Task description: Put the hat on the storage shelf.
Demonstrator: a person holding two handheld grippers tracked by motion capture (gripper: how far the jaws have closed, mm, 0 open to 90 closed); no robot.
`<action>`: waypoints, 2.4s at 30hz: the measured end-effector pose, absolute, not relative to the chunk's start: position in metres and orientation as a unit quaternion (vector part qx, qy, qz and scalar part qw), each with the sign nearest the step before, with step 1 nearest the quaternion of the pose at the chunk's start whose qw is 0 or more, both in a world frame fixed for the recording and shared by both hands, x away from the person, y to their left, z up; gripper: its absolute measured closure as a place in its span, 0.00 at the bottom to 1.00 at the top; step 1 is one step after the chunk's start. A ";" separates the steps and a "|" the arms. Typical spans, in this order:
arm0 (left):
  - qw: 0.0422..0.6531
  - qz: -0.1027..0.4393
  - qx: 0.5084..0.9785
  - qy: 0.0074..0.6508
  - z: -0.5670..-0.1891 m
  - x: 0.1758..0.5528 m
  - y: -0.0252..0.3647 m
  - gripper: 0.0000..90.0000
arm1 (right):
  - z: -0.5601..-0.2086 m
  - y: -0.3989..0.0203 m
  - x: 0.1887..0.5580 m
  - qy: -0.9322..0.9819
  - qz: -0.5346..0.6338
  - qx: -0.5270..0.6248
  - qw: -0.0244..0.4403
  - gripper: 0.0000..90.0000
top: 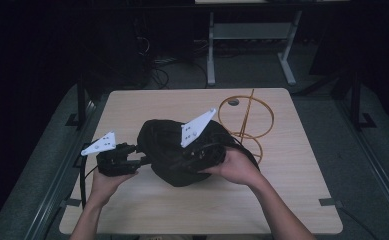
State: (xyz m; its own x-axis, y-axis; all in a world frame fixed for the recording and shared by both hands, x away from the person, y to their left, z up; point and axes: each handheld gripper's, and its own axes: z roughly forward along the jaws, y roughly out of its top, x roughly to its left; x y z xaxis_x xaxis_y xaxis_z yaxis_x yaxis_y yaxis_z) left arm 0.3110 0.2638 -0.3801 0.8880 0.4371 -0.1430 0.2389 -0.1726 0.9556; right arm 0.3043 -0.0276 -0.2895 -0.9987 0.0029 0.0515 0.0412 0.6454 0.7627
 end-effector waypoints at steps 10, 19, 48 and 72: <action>0.616 0.081 0.755 0.211 -0.367 0.318 0.260 0.87 | -0.286 -0.039 0.307 -0.893 -0.449 -0.021 0.024 0.90; 0.605 0.089 0.763 0.209 -0.356 0.318 0.260 0.94 | -0.295 -0.057 0.310 -0.882 -0.467 -0.048 0.033 0.89; 0.563 0.144 0.795 0.177 -0.271 0.319 0.242 0.95 | -0.318 -0.102 0.307 -0.859 -0.499 -0.108 -0.018 0.57; 0.584 0.127 0.783 0.172 -0.247 0.346 0.237 0.95 | -0.372 -0.202 0.272 -0.844 -0.489 -0.203 -0.081 0.42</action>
State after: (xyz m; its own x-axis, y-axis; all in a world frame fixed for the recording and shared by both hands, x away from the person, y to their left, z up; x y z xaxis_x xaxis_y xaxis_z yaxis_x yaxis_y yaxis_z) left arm 0.3465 0.2372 -0.2473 0.9083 0.4182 -0.0017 0.1204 -0.2576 0.9587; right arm 0.2716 -0.2022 -0.3721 -0.9045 0.4219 0.0621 0.2636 0.4387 0.8591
